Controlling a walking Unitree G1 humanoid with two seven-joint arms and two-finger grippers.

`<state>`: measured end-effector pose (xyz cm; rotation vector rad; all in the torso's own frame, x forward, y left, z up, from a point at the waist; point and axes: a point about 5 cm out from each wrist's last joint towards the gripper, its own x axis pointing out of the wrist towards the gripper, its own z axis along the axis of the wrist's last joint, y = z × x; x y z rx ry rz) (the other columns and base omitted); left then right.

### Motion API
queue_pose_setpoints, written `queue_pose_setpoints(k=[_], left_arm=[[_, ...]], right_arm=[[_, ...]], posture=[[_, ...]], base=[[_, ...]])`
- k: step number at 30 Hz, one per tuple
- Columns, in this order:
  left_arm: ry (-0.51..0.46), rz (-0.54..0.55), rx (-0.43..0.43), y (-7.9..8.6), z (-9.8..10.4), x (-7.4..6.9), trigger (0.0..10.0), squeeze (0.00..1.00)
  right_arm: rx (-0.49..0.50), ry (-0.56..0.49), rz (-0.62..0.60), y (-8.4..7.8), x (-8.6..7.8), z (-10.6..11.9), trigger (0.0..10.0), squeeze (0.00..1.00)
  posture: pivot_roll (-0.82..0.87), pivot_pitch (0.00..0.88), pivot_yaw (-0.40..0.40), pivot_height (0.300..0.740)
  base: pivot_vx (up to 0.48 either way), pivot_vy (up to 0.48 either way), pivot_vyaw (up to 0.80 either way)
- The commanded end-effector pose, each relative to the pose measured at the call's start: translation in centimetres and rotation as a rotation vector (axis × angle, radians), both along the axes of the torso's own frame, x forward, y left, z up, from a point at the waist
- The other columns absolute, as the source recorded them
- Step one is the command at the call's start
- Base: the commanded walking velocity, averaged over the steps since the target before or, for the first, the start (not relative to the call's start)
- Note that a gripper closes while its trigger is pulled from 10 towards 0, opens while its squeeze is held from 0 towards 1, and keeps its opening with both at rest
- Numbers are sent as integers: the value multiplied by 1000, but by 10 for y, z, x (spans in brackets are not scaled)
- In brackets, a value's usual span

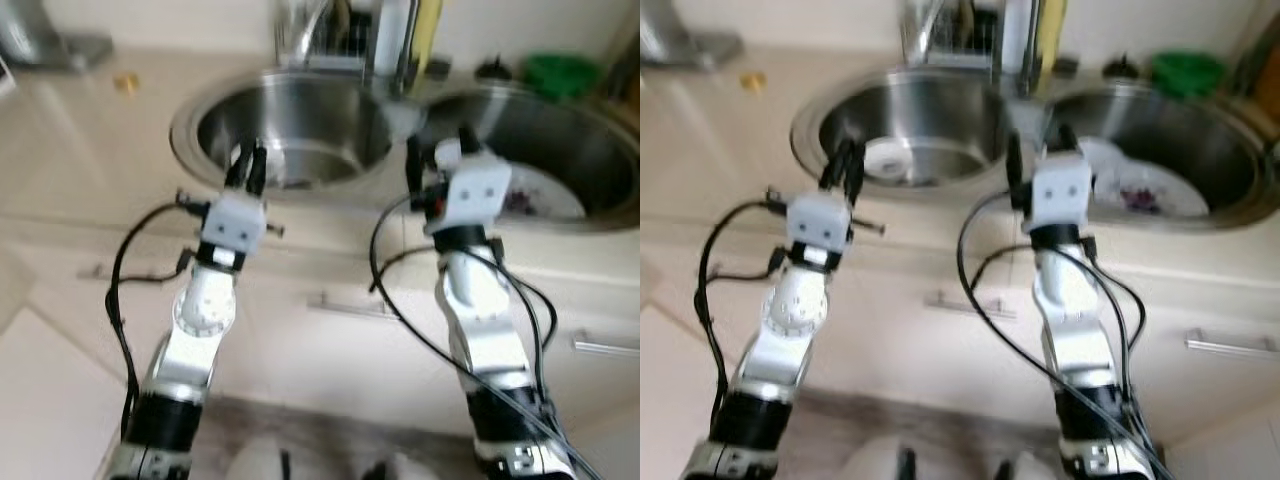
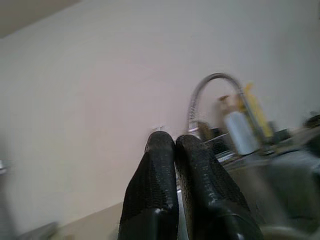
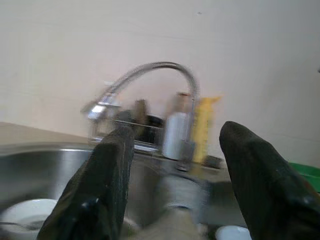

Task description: Kitchen organization

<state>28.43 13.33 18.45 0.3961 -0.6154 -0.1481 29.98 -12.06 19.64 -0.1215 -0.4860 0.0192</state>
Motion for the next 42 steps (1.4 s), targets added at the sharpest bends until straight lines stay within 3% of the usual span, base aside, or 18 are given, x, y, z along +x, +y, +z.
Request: queue_pose_setpoints(k=[1, 23, 42], left_arm=[[6, 18, 10, 6, 1, -1, 10000, 0], [33, 22, 15, 8, -3, -1, 10000, 0], [112, 13, 3, 7, -16, 0, 10000, 0]], right_arm=[[-12, -26, 27, 9, -2, 6, 10000, 0], [-30, 2, -3, 5, -3, -3, 10000, 0], [-46, 43, -35, 0, -4, -12, 10000, 0]], posture=[[169, 0, -29, 740], [163, 0, -14, 740], [161, 0, -20, 740]], base=[[0, 480, 0], [0, 467, 0], [-13, 0, 0]])
